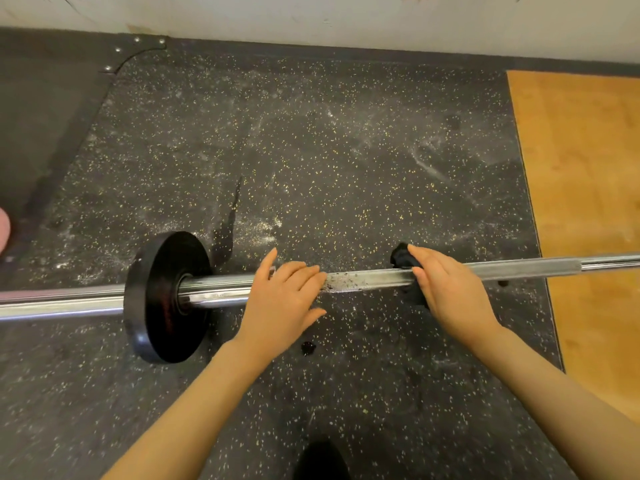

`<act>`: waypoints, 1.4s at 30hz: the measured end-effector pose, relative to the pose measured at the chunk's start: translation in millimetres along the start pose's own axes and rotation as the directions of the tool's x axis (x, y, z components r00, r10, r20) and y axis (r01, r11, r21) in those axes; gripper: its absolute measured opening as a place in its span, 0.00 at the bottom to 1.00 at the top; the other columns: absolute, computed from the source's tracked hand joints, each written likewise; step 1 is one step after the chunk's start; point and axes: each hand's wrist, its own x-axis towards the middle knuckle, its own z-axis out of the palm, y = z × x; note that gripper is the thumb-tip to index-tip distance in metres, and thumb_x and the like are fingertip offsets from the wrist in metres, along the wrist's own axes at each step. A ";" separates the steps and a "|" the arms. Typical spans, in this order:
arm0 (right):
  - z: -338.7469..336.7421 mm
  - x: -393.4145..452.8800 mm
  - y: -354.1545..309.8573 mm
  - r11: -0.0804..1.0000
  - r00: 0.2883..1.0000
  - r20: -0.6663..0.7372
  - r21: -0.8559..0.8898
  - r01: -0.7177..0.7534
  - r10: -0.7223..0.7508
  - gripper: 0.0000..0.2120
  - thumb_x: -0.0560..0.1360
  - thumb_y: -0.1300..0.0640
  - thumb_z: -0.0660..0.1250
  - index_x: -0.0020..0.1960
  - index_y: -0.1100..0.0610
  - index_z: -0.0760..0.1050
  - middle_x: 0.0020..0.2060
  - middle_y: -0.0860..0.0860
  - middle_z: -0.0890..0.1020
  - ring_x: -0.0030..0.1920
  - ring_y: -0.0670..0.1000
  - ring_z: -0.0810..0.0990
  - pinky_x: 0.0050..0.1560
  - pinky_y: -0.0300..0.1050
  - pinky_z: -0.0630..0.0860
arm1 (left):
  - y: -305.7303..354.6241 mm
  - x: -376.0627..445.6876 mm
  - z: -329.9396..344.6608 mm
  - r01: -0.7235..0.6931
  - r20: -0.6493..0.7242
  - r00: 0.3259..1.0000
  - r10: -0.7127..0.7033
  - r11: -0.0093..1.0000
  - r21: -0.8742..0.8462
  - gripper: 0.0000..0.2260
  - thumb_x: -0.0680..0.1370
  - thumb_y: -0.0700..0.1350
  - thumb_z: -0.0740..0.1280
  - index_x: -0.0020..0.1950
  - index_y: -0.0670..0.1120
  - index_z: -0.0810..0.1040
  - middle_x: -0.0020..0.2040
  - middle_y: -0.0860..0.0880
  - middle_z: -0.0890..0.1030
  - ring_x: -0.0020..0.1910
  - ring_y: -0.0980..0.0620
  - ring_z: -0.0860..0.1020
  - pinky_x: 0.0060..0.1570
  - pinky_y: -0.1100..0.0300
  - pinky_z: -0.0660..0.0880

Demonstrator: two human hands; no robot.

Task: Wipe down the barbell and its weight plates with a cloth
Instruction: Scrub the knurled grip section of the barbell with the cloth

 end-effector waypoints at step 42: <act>51.8 144.8 -29.2 0.993 0.992 -0.072 -0.066 0.102 -0.107 0.22 0.79 0.54 0.53 0.62 0.67 0.76 0.56 0.61 0.82 0.53 0.59 0.83 0.48 0.53 0.80 | -115.5 109.6 35.2 -0.068 -0.272 0.961 0.052 0.996 -0.051 0.11 0.74 0.54 0.70 0.52 0.51 0.82 0.43 0.58 0.81 0.51 0.51 0.74 0.73 0.37 0.51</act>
